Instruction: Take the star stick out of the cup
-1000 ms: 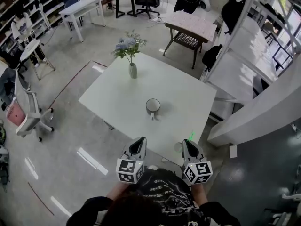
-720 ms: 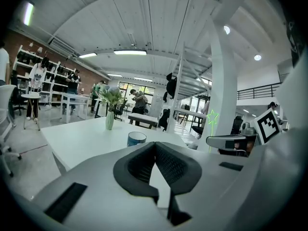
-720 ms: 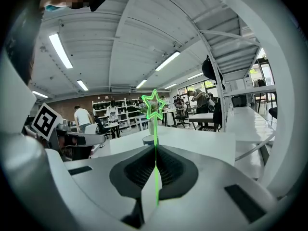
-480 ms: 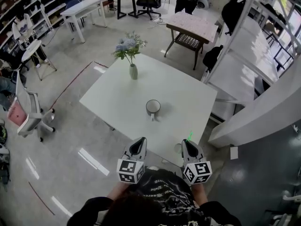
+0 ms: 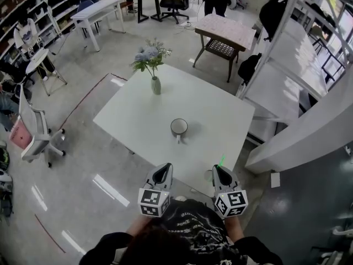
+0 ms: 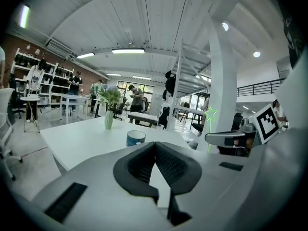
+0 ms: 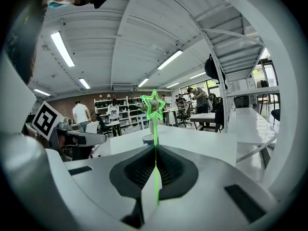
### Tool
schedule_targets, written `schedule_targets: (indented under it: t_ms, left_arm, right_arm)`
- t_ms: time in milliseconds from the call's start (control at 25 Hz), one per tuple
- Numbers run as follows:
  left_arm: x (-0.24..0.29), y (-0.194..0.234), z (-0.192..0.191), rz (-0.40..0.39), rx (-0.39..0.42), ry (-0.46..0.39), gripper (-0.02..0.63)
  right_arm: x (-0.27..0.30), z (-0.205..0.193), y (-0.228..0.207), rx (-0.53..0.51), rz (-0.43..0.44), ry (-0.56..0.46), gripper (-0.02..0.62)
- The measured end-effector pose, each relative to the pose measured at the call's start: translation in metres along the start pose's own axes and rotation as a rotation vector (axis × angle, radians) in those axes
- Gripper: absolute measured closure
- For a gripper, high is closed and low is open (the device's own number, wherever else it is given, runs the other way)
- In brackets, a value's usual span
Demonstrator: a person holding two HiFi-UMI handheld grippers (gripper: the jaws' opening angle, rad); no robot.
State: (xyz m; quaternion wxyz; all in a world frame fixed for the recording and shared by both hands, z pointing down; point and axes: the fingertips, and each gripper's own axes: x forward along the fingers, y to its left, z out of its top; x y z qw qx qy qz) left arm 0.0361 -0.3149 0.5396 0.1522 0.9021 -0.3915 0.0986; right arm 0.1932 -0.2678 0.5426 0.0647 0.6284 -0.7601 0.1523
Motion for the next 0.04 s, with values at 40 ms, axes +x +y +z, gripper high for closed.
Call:
schedule_targets:
  t_ms: [40]
  left_arm:
    - [0.0004,0.0003,-0.0003,0.000,0.000,0.002,0.586]
  right_arm:
    - [0.0005,0.0002,0.0001,-0.003,0.000,0.001,0.584]
